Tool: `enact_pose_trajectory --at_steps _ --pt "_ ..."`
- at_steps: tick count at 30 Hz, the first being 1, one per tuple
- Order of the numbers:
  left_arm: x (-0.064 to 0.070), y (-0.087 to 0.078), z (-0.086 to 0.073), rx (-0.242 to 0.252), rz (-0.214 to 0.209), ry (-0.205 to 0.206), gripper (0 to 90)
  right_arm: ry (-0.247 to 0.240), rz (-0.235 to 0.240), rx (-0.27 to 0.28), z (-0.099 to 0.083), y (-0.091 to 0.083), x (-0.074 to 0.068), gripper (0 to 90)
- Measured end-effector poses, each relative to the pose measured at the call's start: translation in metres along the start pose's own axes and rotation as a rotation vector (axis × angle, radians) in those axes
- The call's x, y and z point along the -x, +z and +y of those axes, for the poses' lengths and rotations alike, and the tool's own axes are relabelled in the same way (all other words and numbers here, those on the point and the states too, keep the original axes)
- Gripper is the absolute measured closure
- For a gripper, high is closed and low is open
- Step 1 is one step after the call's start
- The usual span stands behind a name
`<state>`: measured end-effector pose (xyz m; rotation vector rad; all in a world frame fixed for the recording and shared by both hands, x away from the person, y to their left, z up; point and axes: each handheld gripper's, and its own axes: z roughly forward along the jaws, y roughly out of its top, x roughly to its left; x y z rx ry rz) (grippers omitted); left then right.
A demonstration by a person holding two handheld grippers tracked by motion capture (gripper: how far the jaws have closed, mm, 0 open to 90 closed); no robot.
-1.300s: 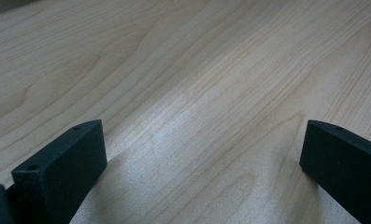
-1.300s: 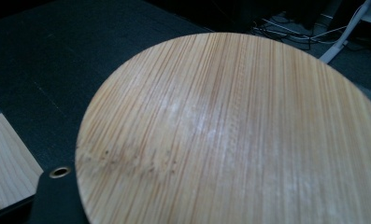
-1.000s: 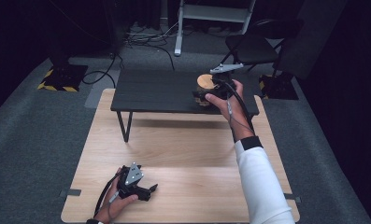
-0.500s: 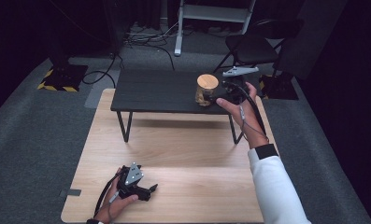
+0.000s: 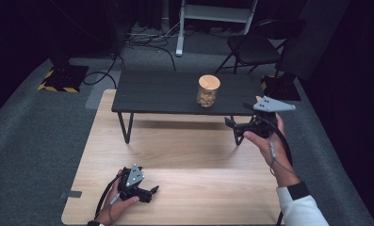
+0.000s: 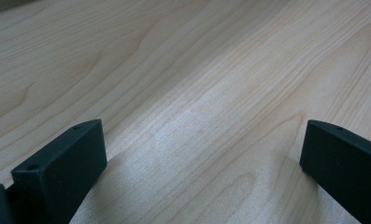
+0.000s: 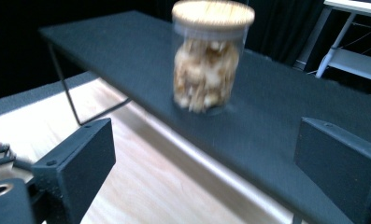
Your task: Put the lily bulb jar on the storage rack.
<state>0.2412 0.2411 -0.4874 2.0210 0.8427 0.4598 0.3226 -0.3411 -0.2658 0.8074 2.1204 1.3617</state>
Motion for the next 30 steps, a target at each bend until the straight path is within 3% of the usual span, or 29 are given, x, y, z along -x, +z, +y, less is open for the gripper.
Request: enact_pose_trajectory --at_steps 6,9,13,22,25,30 --pt "0.000 0.000 0.000 0.000 0.000 0.000 0.5 -0.030 -0.044 0.017 -0.048 -0.027 -0.017 5.1" --pt "0.000 0.000 0.000 0.000 0.000 0.000 0.5 -0.048 -0.063 -0.005 -0.071 -0.032 -0.024 5.1" --pt "0.000 0.000 0.000 -0.001 0.001 0.000 0.5 -0.035 -0.072 -0.010 -0.100 -0.038 -0.031 5.0" --pt "0.000 0.000 0.000 -0.001 0.001 0.000 0.5 -0.018 -0.072 -0.021 -0.152 -0.041 -0.045 5.0" --pt "0.000 0.000 0.000 0.000 0.002 0.000 0.5 -0.026 -0.083 -0.053 -0.163 -0.039 -0.052 5.1" --pt "0.000 0.000 0.000 -0.001 0.002 0.000 0.5 0.009 -0.067 -0.109 -0.182 -0.034 -0.054 5.0"
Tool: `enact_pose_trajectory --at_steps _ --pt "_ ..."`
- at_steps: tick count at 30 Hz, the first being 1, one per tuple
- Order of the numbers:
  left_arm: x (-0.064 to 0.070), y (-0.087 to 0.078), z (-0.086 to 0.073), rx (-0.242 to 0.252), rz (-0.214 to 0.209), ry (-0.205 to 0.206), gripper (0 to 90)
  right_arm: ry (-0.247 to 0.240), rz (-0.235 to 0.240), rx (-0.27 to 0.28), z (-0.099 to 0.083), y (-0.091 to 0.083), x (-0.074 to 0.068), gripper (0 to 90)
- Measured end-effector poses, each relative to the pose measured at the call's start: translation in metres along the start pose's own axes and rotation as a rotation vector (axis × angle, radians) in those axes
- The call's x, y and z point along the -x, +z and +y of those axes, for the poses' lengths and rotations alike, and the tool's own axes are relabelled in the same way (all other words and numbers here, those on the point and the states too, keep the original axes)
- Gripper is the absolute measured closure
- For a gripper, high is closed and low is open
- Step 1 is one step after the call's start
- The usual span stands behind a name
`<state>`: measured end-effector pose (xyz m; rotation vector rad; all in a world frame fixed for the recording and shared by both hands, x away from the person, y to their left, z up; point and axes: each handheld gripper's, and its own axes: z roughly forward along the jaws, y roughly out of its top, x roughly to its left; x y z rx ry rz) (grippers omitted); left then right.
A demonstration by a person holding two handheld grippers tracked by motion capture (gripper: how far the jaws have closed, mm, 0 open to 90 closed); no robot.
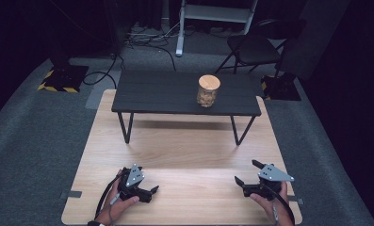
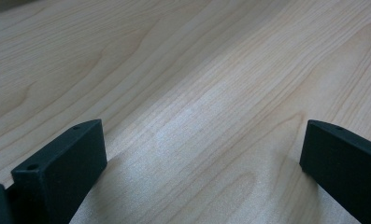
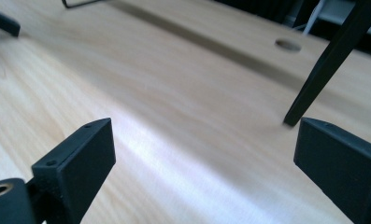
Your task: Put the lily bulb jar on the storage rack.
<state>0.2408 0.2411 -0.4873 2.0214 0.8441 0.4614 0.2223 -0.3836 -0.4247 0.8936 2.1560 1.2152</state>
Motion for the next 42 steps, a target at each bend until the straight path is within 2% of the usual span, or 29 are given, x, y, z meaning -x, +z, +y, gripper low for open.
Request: enact_pose_trajectory --at_steps 4,11,16,21,30,42 --pt "0.000 0.000 0.000 0.000 0.000 0.000 0.5 0.017 0.003 -0.030 -0.012 0.005 -0.002 5.0" --pt "0.000 0.000 0.000 0.000 0.001 0.000 0.5 0.013 0.003 -0.100 -0.024 0.013 -0.006 5.0" --pt "0.000 0.000 0.000 0.000 0.001 0.000 0.5 0.047 0.029 -0.123 -0.032 0.020 -0.003 5.1" --pt "0.000 0.000 0.000 0.000 0.001 0.000 0.5 0.068 0.034 -0.144 -0.039 0.025 -0.003 4.7" --pt "0.000 0.000 0.000 0.000 0.000 0.000 0.5 0.097 0.025 -0.106 -0.050 0.024 -0.003 2.4" --pt "0.000 0.000 0.000 0.001 0.000 -0.001 0.5 0.096 0.025 -0.108 -0.050 0.024 -0.003 1.4"
